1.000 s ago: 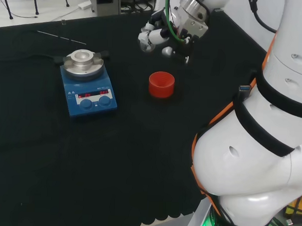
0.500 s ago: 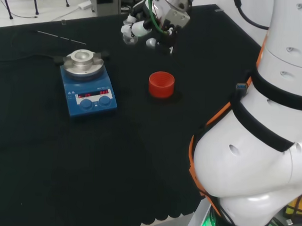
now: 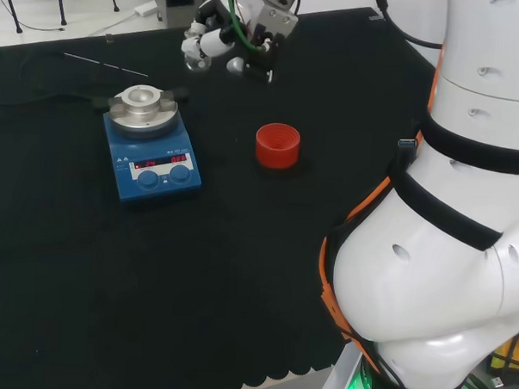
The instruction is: Place the round-bottom flask on the heater.
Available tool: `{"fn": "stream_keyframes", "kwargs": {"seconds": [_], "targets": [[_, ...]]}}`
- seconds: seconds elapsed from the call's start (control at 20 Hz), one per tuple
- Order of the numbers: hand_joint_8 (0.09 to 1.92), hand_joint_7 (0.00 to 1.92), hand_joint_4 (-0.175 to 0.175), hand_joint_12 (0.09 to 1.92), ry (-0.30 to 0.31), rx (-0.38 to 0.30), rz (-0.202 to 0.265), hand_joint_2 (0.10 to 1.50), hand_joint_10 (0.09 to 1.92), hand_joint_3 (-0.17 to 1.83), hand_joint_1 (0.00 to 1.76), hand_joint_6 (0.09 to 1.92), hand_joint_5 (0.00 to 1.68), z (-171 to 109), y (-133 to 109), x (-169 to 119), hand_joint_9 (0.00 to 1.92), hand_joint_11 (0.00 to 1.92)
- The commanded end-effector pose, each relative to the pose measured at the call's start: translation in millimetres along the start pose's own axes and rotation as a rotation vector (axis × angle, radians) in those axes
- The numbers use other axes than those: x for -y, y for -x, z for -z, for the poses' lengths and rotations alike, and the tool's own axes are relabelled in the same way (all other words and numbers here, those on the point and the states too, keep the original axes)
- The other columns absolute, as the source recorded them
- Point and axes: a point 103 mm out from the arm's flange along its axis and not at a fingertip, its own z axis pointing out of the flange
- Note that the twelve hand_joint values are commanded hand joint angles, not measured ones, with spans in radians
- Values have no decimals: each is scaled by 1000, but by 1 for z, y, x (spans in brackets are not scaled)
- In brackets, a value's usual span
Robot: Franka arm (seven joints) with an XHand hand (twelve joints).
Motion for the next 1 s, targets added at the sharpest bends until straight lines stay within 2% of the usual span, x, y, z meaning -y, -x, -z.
{"fn": "stream_keyframes", "kwargs": {"seconds": [0.05,0.7,1.0], "targets": [[551,411,173,1344,-43,16,30,746,554,634,1078,942,1109,-18,-13,-18,552,70],[552,412,173,1343,-85,8,66,742,555,640,1079,941,1111,-46,-36,-48,553,73],[553,412,172,1342,-92,-64,54,740,555,643,1079,941,1112,-53,-42,-53,552,74]]}}
